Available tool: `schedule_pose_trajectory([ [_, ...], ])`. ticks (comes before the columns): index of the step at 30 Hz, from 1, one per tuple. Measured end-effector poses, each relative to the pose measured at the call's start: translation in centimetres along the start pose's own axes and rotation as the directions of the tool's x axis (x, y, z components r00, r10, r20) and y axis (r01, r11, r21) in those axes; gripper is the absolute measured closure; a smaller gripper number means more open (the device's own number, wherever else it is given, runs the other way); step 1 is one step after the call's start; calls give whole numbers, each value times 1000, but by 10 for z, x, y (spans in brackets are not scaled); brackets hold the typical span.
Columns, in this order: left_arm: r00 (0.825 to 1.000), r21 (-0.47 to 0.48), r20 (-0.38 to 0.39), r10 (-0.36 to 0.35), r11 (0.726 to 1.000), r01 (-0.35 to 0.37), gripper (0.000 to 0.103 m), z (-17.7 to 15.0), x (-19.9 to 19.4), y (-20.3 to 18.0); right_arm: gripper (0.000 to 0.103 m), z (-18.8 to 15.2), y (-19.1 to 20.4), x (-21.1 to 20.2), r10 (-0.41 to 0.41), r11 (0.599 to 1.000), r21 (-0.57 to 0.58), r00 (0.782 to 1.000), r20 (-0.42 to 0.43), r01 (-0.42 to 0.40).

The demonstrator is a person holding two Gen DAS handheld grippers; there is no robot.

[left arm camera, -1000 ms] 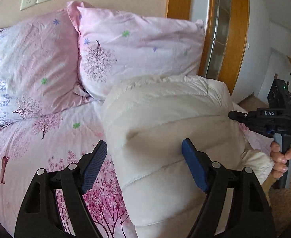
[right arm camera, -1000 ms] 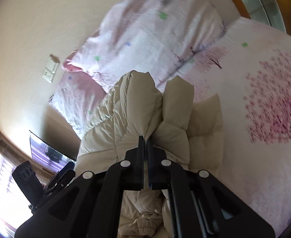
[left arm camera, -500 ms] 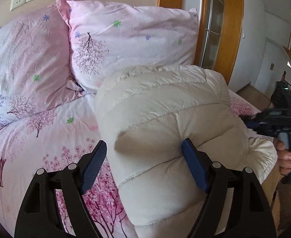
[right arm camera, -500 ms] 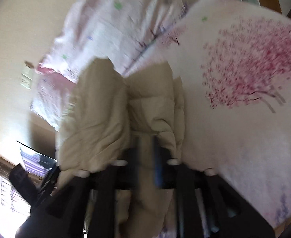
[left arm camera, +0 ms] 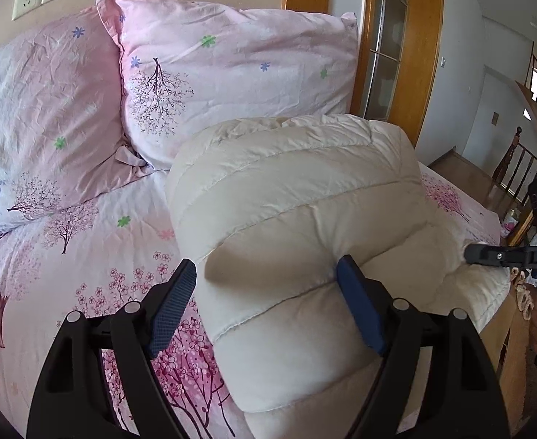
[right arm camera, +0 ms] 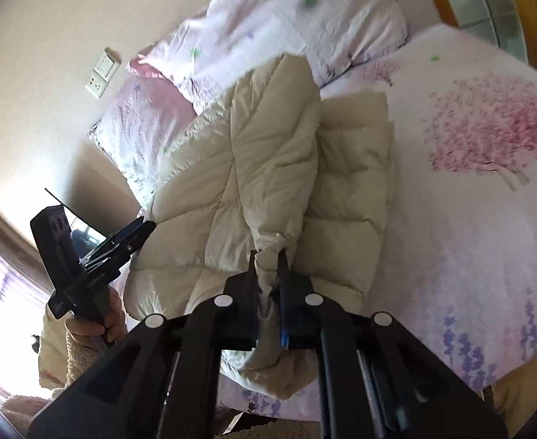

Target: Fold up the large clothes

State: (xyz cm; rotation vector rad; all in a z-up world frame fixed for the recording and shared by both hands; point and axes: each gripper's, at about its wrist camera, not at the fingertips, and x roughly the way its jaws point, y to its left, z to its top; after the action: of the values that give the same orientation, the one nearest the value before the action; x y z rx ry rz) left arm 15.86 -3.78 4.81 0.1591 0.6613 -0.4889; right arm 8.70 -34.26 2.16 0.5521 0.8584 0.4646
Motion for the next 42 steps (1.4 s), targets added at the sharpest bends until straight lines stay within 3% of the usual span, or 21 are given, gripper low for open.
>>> schedule_pose_trajectory([
  [3, 999, 1, -17, -30, 1000, 30, 22, -2, 3, -1, 94, -14, -8, 11, -88, 996, 1, 995, -47, 88],
  [7, 997, 25, -55, -46, 999, 48, 21, -6, 15, -9, 94, -28, -17, 28, -144, 989, 7, 987, -76, 145],
  [12, 996, 125, -80, 26, 992, -16, 19, -12, 34, -25, 93, -29, -20, 37, -171, 985, 6, 980, -105, 173],
  [14, 996, 118, -82, 16, 993, -7, 19, -8, 29, -23, 88, -19, -20, 30, -156, 987, 22, 980, -120, 159],
  [15, 997, 109, -75, 0, 994, 8, 19, -5, 23, -20, 85, -12, -20, 24, -138, 989, 35, 984, -111, 142],
  [17, 999, 93, -31, -26, 995, 29, 19, 4, 10, -12, 62, 6, -23, 11, -87, 993, 71, 995, -55, 91],
  [18, 1000, 80, -5, -29, 996, 29, 19, 9, 4, -7, 39, 20, -25, 1, -52, 994, 98, 999, -2, 52],
  [19, 1000, 62, 16, -22, 998, 21, 19, 18, 0, 0, 33, 31, -26, -3, -33, 994, 107, 999, 31, 29],
  [22, 1000, 47, 14, -2, 999, 1, 19, 36, 6, 11, 33, 68, -31, 0, -27, 992, 125, 997, 68, 19],
  [24, 1000, 49, 0, 29, 998, -29, 19, 46, 17, 14, 34, 87, -33, 14, -44, 990, 137, 997, 56, 36],
  [26, 999, 56, -22, 32, 998, -31, 19, 53, 30, 14, 42, 96, -33, 26, -38, 989, 146, 999, 39, 32],
  [28, 999, 66, -32, 41, 997, -39, 19, 57, 39, 11, 89, 101, -30, 38, -17, 992, 126, 1000, 14, 15],
  [32, 998, 86, -37, 44, 995, -40, 19, 60, 48, 4, 95, 106, -36, 52, -137, 986, 97, 991, 3, 136],
  [36, 998, 109, -40, 47, 993, -42, 18, 61, 54, -1, 96, 108, -43, 60, -198, 975, 97, 980, -24, 199],
  [42, 997, 109, -80, 14, 994, -5, 18, 55, 69, -1, 96, 110, -54, 84, -333, 939, 32, 931, -148, 341],
])
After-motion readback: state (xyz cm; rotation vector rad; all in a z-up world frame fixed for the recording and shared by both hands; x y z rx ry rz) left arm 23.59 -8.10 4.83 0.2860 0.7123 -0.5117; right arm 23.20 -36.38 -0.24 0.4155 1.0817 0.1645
